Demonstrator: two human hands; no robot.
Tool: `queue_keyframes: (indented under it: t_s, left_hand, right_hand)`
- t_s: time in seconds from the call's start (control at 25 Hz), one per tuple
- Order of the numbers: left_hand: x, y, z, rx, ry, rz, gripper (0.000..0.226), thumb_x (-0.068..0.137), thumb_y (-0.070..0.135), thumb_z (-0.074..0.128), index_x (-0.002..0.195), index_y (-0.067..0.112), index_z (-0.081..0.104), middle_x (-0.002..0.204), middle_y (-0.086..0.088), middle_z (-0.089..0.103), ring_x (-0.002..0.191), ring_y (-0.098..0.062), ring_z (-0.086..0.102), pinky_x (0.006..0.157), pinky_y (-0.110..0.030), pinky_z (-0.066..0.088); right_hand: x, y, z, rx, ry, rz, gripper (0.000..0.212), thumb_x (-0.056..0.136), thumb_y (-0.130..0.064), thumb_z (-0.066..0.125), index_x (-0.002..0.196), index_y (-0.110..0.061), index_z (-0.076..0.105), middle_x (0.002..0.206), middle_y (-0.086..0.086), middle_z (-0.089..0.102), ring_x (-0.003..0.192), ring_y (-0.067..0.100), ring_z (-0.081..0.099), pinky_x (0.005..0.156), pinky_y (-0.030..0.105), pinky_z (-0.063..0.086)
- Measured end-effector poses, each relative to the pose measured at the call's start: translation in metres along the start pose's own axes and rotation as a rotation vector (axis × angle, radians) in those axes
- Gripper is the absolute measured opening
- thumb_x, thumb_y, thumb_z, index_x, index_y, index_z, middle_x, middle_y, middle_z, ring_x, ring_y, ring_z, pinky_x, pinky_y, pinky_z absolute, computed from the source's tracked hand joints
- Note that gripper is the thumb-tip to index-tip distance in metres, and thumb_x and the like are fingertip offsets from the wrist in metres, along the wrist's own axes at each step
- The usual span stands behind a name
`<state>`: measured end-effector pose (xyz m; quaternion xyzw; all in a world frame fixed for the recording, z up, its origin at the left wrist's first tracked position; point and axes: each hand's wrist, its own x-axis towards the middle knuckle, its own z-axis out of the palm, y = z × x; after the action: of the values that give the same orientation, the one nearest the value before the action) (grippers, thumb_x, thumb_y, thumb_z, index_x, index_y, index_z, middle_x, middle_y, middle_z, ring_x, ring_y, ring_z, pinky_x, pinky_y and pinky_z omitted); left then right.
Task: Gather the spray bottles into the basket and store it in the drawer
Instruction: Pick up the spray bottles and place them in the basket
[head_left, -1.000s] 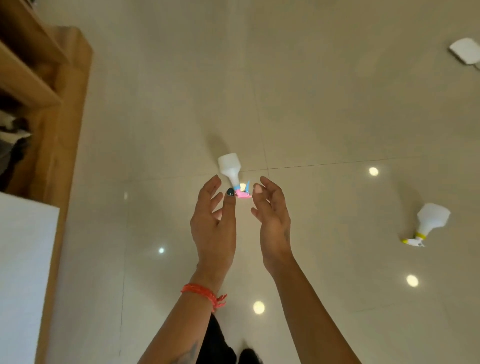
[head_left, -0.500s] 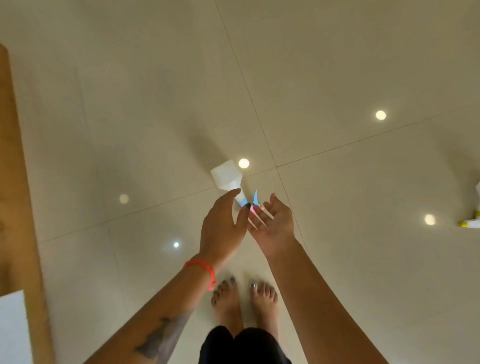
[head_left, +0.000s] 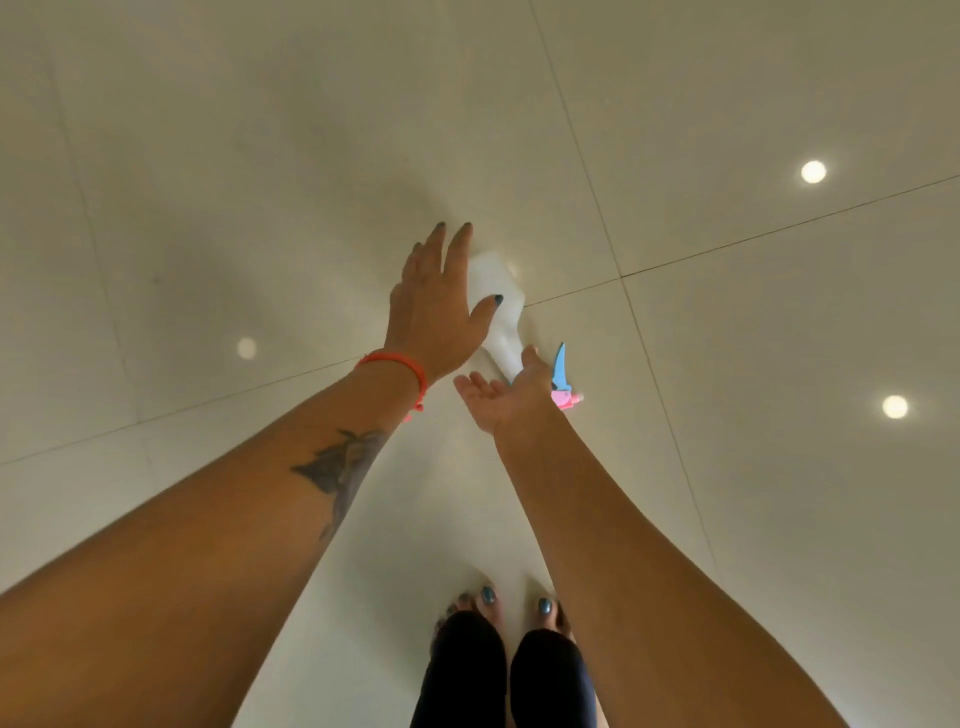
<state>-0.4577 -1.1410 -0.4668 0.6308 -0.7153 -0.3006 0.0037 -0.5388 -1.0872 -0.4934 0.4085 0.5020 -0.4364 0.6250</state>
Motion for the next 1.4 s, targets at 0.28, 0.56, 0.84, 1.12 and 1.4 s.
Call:
queue_keyframes:
  t_s: [0.28, 0.56, 0.84, 1.12, 1.4]
  left_hand:
    - [-0.016, -0.015, 0.022, -0.270, 0.073, -0.116, 0.065, 0.091, 0.037, 0.052, 0.145, 0.013, 0.025, 0.148, -0.009, 0.036, 0.136, -0.027, 0.032, 0.109, -0.032, 0.026]
    - [-0.131, 0.017, -0.044, -0.725, 0.356, -0.403, 0.068, 0.085, 0.039, 0.061, 0.142, 0.018, 0.031, 0.146, -0.002, 0.042, 0.131, -0.016, 0.042, 0.108, -0.031, 0.036]
    - [-0.250, 0.055, -0.154, -1.041, 0.627, -0.598, 0.057, 0.084, 0.033, 0.064, 0.135, 0.028, 0.039, 0.131, 0.010, 0.051, 0.111, -0.008, 0.055, 0.098, -0.033, 0.049]
    - [-0.372, 0.064, -0.206, -1.157, 0.923, -0.684, 0.047, 0.083, 0.035, 0.064, 0.122, 0.036, 0.037, 0.107, 0.033, 0.047, 0.103, 0.000, 0.056, 0.089, -0.022, 0.050]
    - [-0.523, 0.044, -0.204, -1.318, 1.272, -0.813, 0.050, 0.082, 0.037, 0.064, 0.124, 0.029, 0.038, 0.107, 0.027, 0.050, 0.083, 0.026, 0.055, 0.060, 0.001, 0.044]
  right_hand:
    - [0.010, 0.009, 0.010, -0.007, 0.073, -0.220, 0.038, 0.091, -0.030, 0.055, 0.120, -0.008, 0.048, 0.103, 0.012, 0.060, 0.085, 0.023, 0.063, 0.094, 0.036, 0.050]
    - [-0.121, 0.038, 0.007, -0.354, 0.110, -0.409, 0.018, 0.082, -0.029, 0.068, 0.092, -0.019, 0.057, 0.082, 0.004, 0.066, 0.068, 0.015, 0.065, 0.075, 0.029, 0.055]
    - [-0.265, 0.095, 0.011, -0.630, -0.114, -0.516, 0.022, 0.083, -0.019, 0.067, 0.104, -0.017, 0.060, 0.100, 0.006, 0.067, 0.083, 0.018, 0.067, 0.089, 0.037, 0.054]
    - [-0.359, 0.173, -0.017, -0.998, -0.382, -0.617, 0.023, 0.081, -0.024, 0.069, 0.102, -0.021, 0.058, 0.098, 0.002, 0.067, 0.080, 0.013, 0.068, 0.080, 0.030, 0.056]
    - [-0.421, 0.291, -0.108, -1.315, -0.614, -0.635, 0.016, 0.080, -0.027, 0.070, 0.090, -0.027, 0.058, 0.079, -0.005, 0.065, 0.079, 0.014, 0.067, 0.084, 0.032, 0.055]
